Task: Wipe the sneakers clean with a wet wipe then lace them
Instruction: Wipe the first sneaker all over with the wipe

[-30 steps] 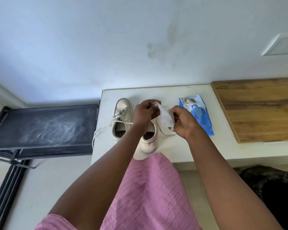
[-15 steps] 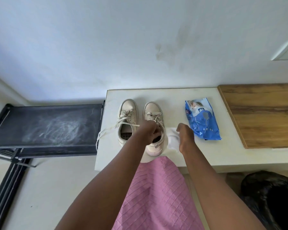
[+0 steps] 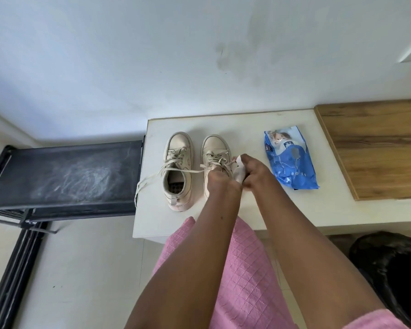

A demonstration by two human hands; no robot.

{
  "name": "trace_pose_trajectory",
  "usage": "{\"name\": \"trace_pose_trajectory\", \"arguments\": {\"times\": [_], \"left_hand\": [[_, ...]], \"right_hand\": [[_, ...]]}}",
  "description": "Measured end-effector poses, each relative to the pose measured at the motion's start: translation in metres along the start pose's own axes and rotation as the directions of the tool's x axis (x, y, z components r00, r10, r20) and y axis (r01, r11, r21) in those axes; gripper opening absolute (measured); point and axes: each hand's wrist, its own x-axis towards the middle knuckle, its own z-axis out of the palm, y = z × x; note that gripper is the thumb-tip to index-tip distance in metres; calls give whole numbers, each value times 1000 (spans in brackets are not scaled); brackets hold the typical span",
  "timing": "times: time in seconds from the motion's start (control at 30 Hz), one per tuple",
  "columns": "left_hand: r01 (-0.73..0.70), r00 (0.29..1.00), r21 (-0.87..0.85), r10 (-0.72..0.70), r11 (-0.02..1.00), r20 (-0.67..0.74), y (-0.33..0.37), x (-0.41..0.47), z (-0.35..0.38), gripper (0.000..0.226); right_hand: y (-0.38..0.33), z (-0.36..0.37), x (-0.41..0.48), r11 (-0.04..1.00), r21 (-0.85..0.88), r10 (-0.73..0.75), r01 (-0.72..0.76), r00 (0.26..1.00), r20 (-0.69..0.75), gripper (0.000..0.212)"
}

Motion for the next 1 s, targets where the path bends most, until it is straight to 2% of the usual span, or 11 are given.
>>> {"name": "trace_pose_trajectory", "arguments": {"times": [0.1,0.17,0.23,0.33,0.43,0.5,0.57,0.7,0.87,0.93,1.0], "left_hand": [[39,998,40,-36,998,-52,9,-4,2,25],[45,995,180,-27,983,-97,14,-7,3,29],[53,994,362,-16,931,-105,17,0,1,34],[-45,998,650,4,759,63,19,6,6,33],[-137,991,949,31,285,134,14,9,14,26],[-196,976,979,83,-54,200,10,13,15,18],[-238,945,949,177,-205,275,8,19,12,41],[-244,920,969,308,-32,241,5,25,5,41],[-269,951,908,239,321,198,7,24,5,12],[-195,980,836,142,513,141,14,23,7,17],[-125,991,765,39,632,130,22,14,5,19]], "right_hand": [[-14,6,-5,956,-269,-139,117,988,-61,7],[-20,14,-5,830,-488,-340,272,939,-55,12],[-24,23,-12,600,-645,-508,473,848,149,21],[-28,28,-19,296,-730,-376,615,778,503,22],[-33,13,-13,488,-595,-502,638,763,407,17],[-34,-5,-7,694,-414,-621,589,781,69,13],[-30,-23,-2,842,-209,-534,497,820,-204,17],[-7,-56,5,926,-101,-376,363,873,-311,14],[15,-61,7,892,43,-411,450,846,-340,30],[16,-54,-2,811,-136,-573,569,726,-379,27],[17,-42,-19,590,-462,-808,662,491,-327,26]]}}
